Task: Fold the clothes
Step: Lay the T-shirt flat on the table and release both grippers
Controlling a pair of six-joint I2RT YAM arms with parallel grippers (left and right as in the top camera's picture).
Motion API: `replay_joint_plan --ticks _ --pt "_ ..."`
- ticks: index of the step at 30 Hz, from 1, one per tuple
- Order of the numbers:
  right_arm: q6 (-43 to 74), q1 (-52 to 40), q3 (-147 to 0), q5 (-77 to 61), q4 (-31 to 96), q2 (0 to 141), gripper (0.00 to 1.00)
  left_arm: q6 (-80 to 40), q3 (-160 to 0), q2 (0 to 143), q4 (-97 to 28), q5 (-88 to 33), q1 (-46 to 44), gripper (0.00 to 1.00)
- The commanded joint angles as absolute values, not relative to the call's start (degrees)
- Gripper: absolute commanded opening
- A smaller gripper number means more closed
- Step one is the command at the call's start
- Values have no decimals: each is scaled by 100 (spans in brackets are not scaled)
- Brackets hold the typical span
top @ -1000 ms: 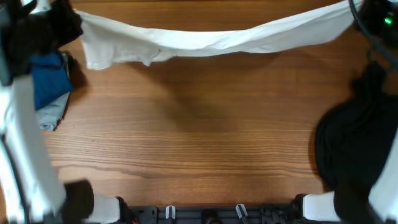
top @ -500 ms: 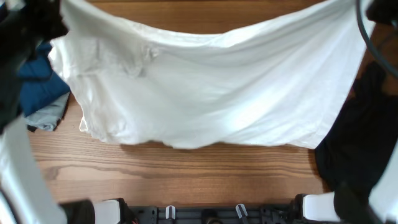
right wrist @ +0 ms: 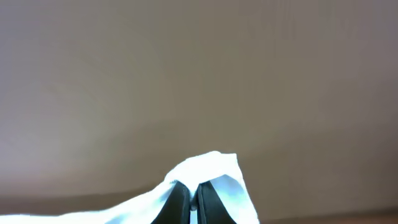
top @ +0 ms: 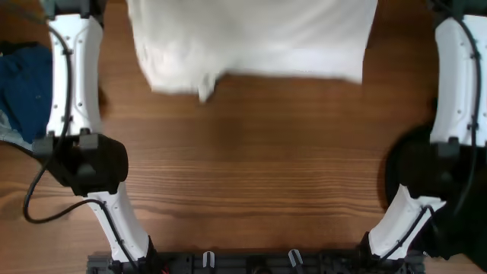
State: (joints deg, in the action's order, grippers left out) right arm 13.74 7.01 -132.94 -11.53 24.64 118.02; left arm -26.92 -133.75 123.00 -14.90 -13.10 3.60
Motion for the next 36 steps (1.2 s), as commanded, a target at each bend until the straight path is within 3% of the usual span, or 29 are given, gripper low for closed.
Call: replay_joint_plan --ticks 1,3,7,12,17,21,28,36 --pt "1144 705 -13699 -762 2639 10989 4 -3035 -14577 11754 -1831 -1409 644 4" --pt "958 705 -13699 -287 3444 10873 4 -2869 -14746 11570 -2790 -1653 718 4" --pt "910 705 -13557 528 5682 11030 4 -2156 -14680 11476 -6156 -1645 725 4" --pt "917 709 -12704 786 7854 11500 4 -1664 -13668 11966 -8466 -1647 659 4" --pt "1173 709 -11437 840 8409 11509 4 -1321 -12101 12025 -9080 -1647 659 4" --pt "1979 720 -10888 1712 9218 11509 4 -987 -10853 11985 -9651 -1450 604 4" --pt "2060 727 -9445 1433 8919 11330 4 -987 -8739 11170 -8943 -1293 794 4" --pt "2556 1041 -7983 1304 8031 10073 4 -1439 -7524 9474 -8414 -993 2016 4"
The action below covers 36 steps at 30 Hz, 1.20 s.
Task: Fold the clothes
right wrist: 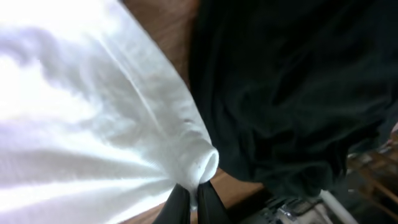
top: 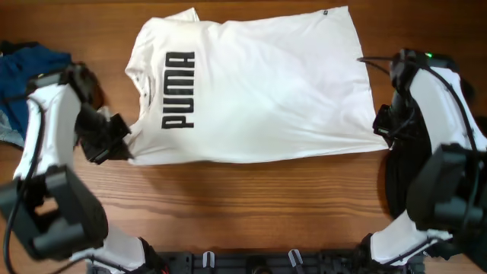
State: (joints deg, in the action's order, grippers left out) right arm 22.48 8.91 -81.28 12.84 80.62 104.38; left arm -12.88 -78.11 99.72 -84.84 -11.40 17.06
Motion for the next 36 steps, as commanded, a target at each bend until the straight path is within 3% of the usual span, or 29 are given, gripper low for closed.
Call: replay_joint_plan --ticks 1,8,16,18,19,21,25,28,36 --pt "2556 1057 -7979 1306 8031 10001 4 -1463 -7483 9351 -8394 -993 2130 4" --pt "2547 1059 -7577 1282 8125 9159 4 -1540 -7417 8993 -8418 -1061 2536 4" --pt "1968 1057 -7048 526 6849 8685 4 -1540 -7369 8882 -8208 -1584 2287 6" --pt "1970 1057 -7048 523 6794 8685 4 -1540 -7227 8882 -8200 -1584 1938 50" --pt "1966 1057 -7048 523 6766 8685 4 -1540 -7111 8882 -8149 -1584 1710 58" --pt "1959 1057 -7048 523 6751 8687 4 -1594 -6751 8884 -8075 -1584 1055 64" --pt "1949 1057 -7048 526 6737 8689 4 -2311 -5979 8884 -7942 -1474 132 64" --pt "1949 1057 -7048 526 6698 8689 4 -2530 -5435 8884 -7446 -1474 -279 59" --pt "1925 1057 -7048 526 6692 8689 5 -2773 -5218 8892 -6792 -580 -429 55"
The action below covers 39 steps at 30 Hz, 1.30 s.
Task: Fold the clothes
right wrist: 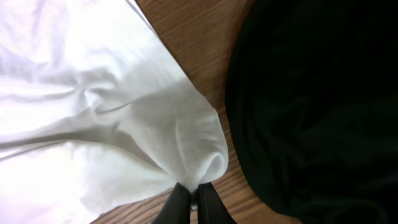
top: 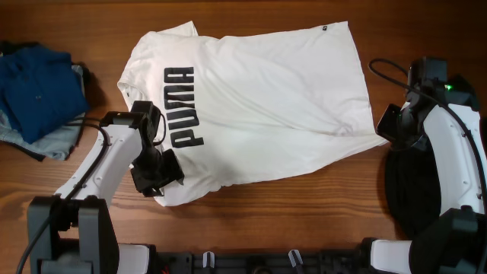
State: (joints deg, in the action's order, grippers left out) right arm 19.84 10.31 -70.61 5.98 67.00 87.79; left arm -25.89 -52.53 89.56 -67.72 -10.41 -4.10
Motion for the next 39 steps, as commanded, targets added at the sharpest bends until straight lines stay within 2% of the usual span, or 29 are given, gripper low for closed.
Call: replay_joint_plan --ticks 1,2,6,9,10,11,15,19,23,29,34,39 --pt "1925 1057 -7048 526 6685 8689 5 -2797 -5218 8892 -6785 -561 -429 55" --pt "1927 1059 -7048 526 6681 8689 5 -2803 -5216 8892 -6768 -567 -429 55" --pt "1925 1057 -7048 526 6683 8689 5 -2902 -5013 8892 -6536 -661 -499 37" --pt "1927 1057 -7048 528 6683 8689 5 -2904 -4932 8892 -6488 -701 -600 34" --pt "1925 1059 -7048 528 6681 8689 5 -2902 -4932 8892 -6486 -698 -617 17" --pt "1925 1057 -7048 528 6683 8689 5 -2902 -4932 8892 -6488 -698 -617 4" --pt "1802 1059 -7048 528 6687 8689 5 -2766 -5190 8879 -6840 -722 -556 4" --pt "1811 1059 -7048 523 6855 8689 4 -2571 -6230 8530 -7940 -696 -58 4" --pt "1732 1057 -7048 499 6764 8689 4 -2574 -6361 7999 -7944 -655 454 4" --pt "1656 1057 -7048 432 5321 8731 4 -2624 -6359 7968 -6250 -679 1037 4" --pt "1645 1057 -7048 263 4740 9249 4 -2904 -6359 8213 -4871 -770 1098 4" --pt "1601 1057 -7048 -14 4012 9756 4 -2895 -6359 8858 -4180 -845 1072 4"
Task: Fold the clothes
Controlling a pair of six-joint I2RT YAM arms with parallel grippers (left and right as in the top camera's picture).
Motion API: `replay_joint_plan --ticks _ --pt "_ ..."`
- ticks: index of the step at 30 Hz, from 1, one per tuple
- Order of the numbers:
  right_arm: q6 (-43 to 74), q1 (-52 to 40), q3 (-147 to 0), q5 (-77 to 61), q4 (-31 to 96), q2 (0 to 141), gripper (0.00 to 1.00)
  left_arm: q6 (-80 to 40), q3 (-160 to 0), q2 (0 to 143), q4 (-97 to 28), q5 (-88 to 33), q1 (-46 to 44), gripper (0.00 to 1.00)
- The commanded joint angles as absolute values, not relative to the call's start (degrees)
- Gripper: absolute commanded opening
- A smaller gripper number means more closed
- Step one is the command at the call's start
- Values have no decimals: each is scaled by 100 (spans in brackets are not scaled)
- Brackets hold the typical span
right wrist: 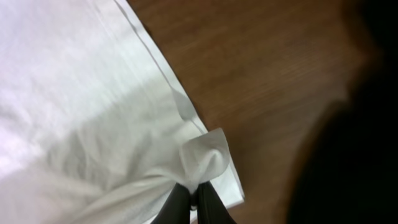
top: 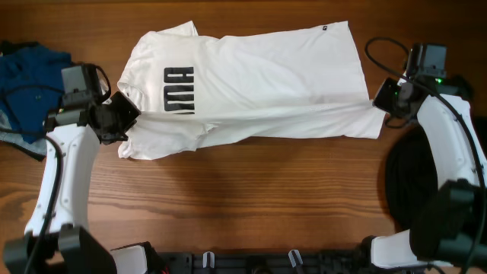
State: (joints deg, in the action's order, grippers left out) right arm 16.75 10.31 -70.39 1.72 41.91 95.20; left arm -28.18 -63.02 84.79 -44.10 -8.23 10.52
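Note:
A white T-shirt (top: 259,72) with black lettering lies across the far half of the wooden table, its near part folded up over itself so the lettering is half covered. My left gripper (top: 122,114) pinches the shirt's left edge by the sleeve. My right gripper (top: 378,103) is shut on the shirt's right hem corner (right wrist: 202,158), bunched between the black fingers (right wrist: 211,202). The fold's near edge runs between the two grippers.
A pile of blue clothes (top: 27,80) lies at the far left edge. A black garment (top: 415,179) lies at the right, under the right arm, and shows dark in the right wrist view (right wrist: 348,149). Bare wood (top: 243,198) fills the near half.
Both grippers have moved toward the far side with the shirt's near edge. The near part now lies folded over the shirt, covering half the lettering.
First the shirt hung at the far edge, held by both grippers. Then it lay spread flat with the lettering showing, a gripper at each side. Then the grippers held its near corners lower on the table. Now that edge is folded farther up.

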Motion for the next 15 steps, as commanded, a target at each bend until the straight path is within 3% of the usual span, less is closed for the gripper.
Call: replay_joint_plan --ticks 1,10,13,15 --pt "1608 1050 -7048 -14 3806 9874 4 -2893 -6359 9037 -4021 -845 1072 4" --pt "1601 1041 -7048 -600 2790 10363 10 -2897 -6359 9810 -3098 -825 1072 4" --pt "1603 1037 -7048 -609 2729 10492 9 -2897 -6359 9826 -2845 -823 1072 14" --pt "1455 1037 -7048 -598 2779 10525 16 -2897 -6359 9826 -2823 -821 1076 13"
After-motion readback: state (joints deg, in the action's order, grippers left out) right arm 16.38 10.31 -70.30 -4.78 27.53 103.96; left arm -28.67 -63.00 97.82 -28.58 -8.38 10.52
